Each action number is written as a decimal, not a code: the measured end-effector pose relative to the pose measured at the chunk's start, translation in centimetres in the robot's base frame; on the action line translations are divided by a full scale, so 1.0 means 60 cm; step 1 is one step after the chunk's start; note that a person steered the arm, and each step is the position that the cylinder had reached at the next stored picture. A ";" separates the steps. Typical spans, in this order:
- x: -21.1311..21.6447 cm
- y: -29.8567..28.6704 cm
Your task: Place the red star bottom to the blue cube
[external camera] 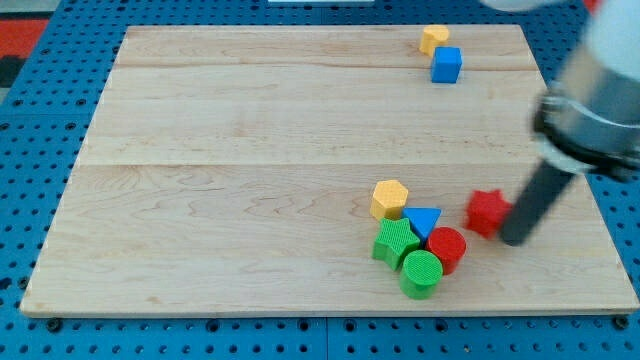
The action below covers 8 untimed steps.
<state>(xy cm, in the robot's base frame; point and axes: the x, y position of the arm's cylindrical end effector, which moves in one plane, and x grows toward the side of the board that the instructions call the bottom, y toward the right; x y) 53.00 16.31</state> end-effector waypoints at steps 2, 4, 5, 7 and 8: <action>-0.005 -0.095; -0.099 -0.140; -0.090 -0.109; -0.114 -0.078; -0.186 -0.060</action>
<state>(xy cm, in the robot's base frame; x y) 41.83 12.74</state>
